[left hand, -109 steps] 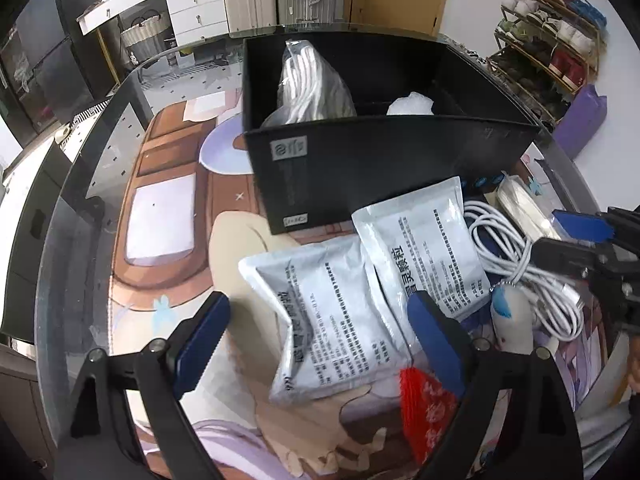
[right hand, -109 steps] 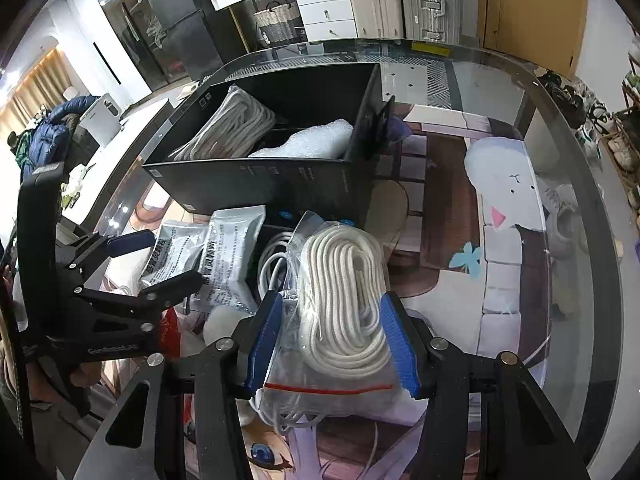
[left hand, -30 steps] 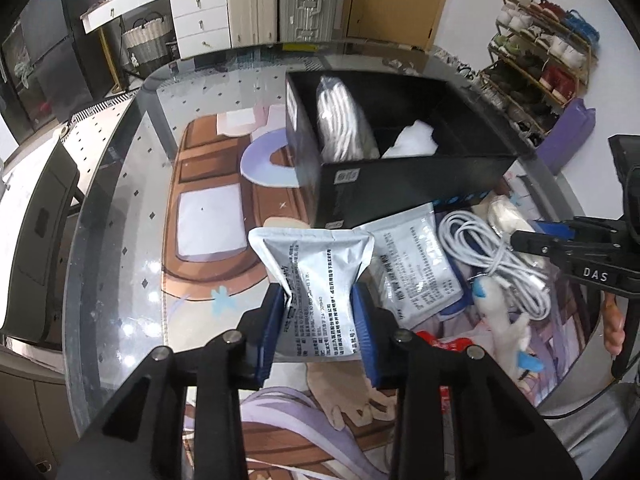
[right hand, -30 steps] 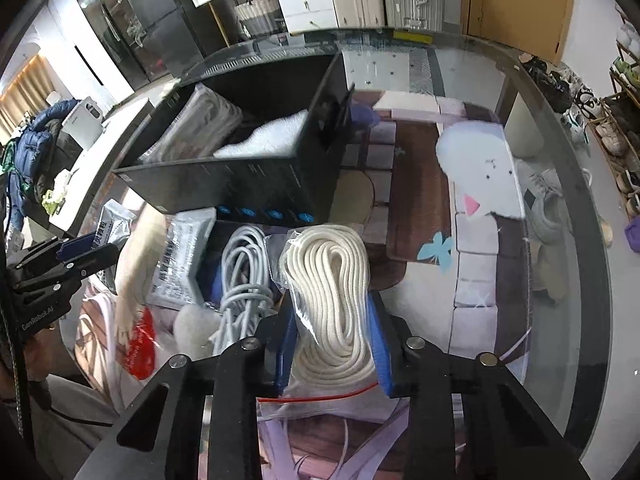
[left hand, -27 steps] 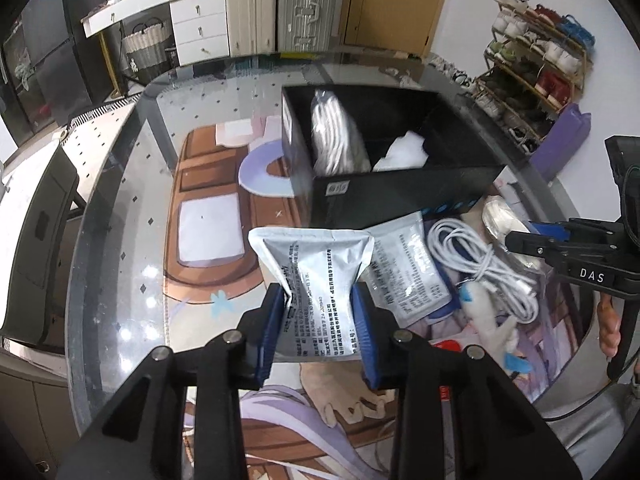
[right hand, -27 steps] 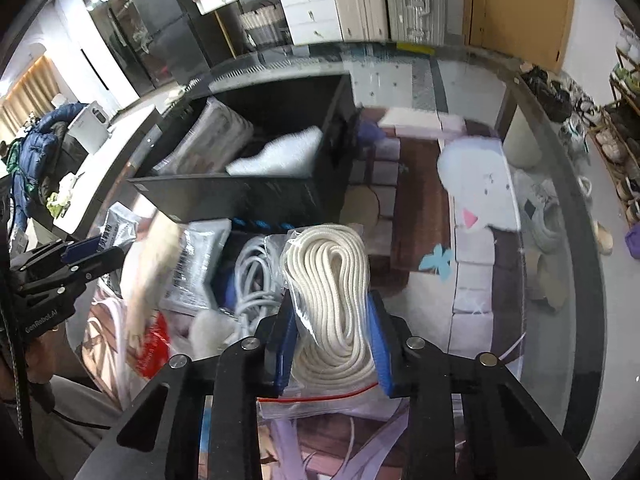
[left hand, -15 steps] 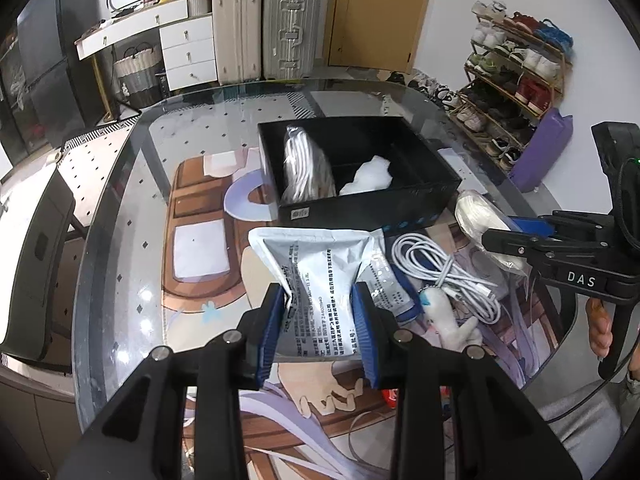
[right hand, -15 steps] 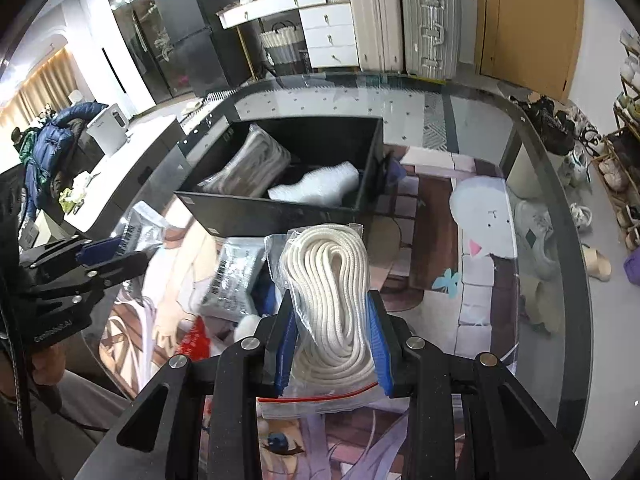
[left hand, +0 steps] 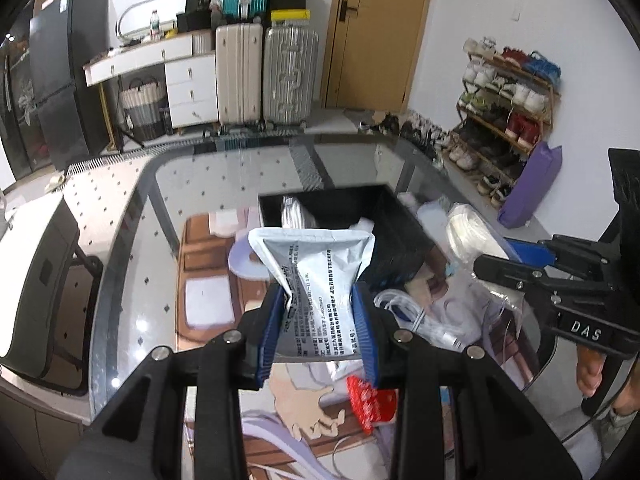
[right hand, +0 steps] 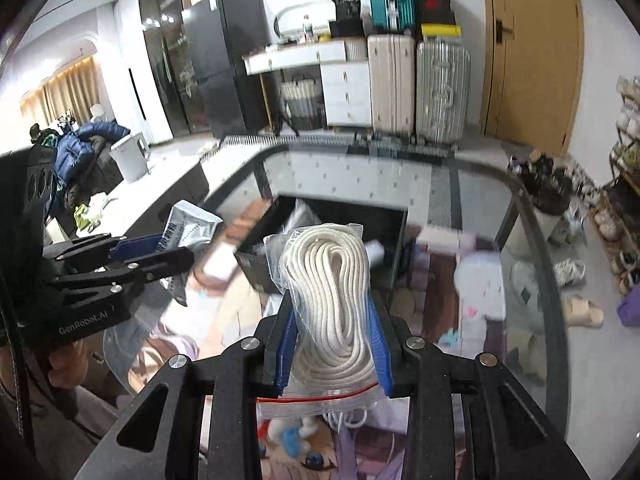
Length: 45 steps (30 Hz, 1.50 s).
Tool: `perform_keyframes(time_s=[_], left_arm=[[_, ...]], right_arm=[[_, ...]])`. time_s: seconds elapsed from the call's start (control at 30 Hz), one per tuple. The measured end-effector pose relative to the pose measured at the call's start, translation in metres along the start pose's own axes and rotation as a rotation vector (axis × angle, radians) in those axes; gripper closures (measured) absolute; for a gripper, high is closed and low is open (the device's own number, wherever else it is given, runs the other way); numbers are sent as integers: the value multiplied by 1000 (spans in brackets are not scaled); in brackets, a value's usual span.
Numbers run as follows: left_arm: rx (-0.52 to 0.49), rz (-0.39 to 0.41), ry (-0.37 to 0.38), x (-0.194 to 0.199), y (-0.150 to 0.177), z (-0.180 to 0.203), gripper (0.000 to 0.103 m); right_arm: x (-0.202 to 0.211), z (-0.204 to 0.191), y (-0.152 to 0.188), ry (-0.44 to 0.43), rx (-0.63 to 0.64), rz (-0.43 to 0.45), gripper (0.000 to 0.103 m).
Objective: Organize soft objects
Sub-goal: 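Lower the rope coil into the black box with the right tool and release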
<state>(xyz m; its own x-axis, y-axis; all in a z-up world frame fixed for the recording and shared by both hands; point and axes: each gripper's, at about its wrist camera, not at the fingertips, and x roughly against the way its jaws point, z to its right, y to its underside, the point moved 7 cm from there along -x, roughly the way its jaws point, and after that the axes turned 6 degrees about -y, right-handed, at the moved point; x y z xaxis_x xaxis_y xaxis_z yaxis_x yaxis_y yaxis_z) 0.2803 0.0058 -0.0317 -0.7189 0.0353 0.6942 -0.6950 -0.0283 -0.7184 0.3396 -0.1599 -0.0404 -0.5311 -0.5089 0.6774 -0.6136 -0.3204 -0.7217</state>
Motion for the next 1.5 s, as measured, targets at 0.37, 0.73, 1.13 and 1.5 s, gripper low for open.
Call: perform_keyframes(time_s=[0.37,0.73,1.13,1.5], left_arm=[[-26,228,-18,26,-49,10,70],[62,321,-134,-29,-81,-10,69],[53,214,-106,-100,-65,-12,69],[89,40,-49,-130,-45,0,69]], right_arm=[[27,-20,-53,69,56,231,70],[-26,12,-87,114,-21,308,70],[-103,33,-77,103,-69,165,70],[-148,56,-51,41,-173,27,69]])
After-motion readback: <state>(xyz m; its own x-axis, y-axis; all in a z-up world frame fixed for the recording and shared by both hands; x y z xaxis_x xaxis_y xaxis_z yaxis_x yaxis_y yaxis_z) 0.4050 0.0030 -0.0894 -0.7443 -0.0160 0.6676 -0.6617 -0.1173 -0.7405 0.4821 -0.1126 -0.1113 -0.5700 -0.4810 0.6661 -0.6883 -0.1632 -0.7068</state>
